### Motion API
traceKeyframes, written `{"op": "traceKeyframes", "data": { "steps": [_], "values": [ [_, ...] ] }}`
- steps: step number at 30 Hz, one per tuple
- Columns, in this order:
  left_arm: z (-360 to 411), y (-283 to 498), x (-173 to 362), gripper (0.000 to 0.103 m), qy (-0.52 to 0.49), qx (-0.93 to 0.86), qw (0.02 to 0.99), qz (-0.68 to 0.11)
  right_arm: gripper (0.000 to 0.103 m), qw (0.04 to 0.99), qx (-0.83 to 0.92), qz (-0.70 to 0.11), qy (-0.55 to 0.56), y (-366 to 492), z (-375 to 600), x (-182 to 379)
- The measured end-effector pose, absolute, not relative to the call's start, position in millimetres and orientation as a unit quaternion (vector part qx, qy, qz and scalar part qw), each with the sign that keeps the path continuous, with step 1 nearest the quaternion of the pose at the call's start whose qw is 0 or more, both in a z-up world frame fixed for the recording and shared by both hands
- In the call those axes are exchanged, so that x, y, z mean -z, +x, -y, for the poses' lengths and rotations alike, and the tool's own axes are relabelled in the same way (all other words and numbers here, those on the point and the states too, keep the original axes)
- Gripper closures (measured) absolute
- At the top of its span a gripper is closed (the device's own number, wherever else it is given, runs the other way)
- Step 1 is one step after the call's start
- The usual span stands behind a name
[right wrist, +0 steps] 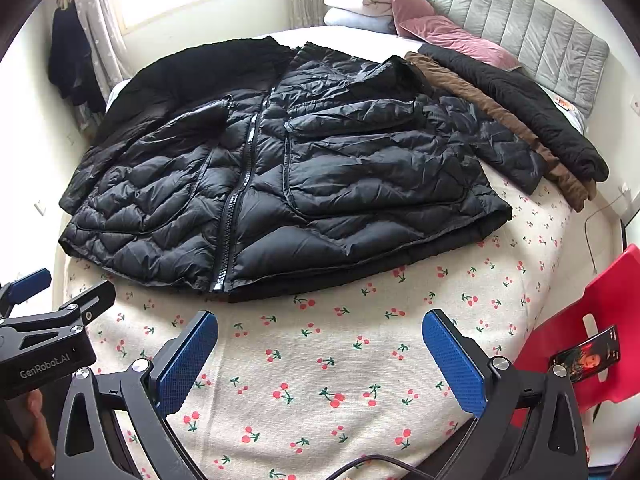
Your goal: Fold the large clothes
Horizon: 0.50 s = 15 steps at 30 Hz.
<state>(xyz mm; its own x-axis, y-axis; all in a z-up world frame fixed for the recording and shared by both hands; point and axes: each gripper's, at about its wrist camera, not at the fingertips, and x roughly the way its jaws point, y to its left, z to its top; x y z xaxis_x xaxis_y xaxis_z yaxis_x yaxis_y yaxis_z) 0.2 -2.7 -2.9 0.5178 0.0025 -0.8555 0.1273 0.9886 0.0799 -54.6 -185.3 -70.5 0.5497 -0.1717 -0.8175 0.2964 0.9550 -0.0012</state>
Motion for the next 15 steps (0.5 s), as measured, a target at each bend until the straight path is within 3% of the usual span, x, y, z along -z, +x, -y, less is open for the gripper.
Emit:
{"op": "traceKeyframes", "data": {
  "steps": [15],
  "values": [
    [2.4,0.7,3.1,0.000,0.066,0.037,0.868,-0.490,0.000,0.878,0.133,-0.455,0.067,-55.2,185.1,70.8]
  ]
}}
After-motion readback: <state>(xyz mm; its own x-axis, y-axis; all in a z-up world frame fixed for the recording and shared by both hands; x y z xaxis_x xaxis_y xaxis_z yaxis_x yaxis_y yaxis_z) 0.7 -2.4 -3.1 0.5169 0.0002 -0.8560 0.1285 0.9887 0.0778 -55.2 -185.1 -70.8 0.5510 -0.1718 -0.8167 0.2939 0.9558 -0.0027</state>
